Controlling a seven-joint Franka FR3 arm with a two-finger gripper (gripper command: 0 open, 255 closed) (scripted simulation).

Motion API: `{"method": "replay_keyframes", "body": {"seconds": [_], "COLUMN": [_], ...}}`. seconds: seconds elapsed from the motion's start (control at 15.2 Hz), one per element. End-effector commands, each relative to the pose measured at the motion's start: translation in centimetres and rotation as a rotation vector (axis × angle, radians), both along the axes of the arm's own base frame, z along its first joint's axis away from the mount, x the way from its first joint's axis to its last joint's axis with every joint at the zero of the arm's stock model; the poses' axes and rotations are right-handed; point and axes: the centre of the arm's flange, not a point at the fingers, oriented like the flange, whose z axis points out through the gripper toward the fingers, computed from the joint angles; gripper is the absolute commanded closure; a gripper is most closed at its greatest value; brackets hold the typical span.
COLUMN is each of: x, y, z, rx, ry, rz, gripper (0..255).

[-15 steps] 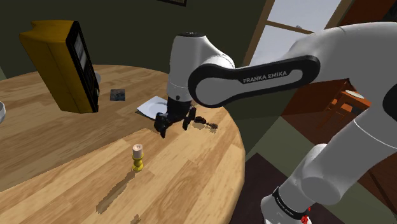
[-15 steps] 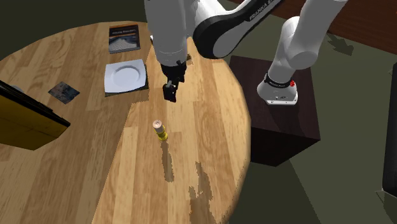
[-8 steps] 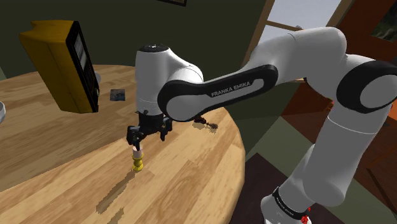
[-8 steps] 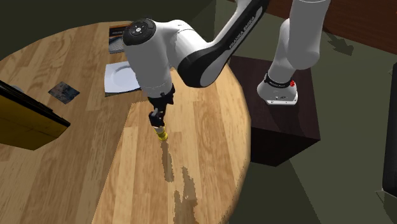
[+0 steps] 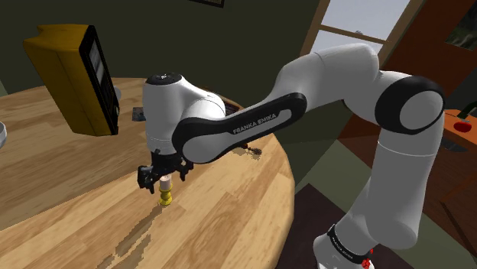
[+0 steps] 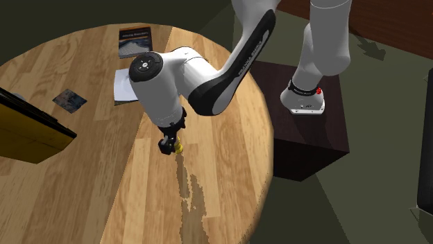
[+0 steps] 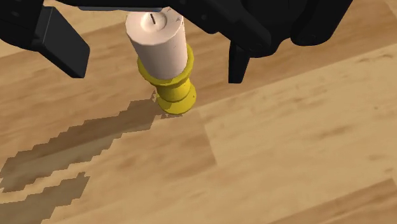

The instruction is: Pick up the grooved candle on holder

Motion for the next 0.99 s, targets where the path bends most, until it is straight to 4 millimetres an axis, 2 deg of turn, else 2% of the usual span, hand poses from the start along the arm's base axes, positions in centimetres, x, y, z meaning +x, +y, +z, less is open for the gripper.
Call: {"method": "replay_keyframes", "body": {"seconds": [0.0, 0.07, 0.2, 0.26, 0.86, 0.92], "x": [0.05, 0.05, 0.05, 0.05, 0.05, 0.04], "y": [0.06, 0.06, 0.06, 0.06, 0.06, 0.06], "z": [-1.04, -1.87, -1.87, -1.87, -1.87, -1.34], "rx": [0.0, 0.0, 0.0, 0.0, 0.0, 0.0], "ry": [0.0, 0.0, 0.0, 0.0, 0.0, 0.0], "rz": [0.0, 0.0, 0.0, 0.0, 0.0, 0.0], "gripper": [0, 0, 0, 255, 255, 255]}}
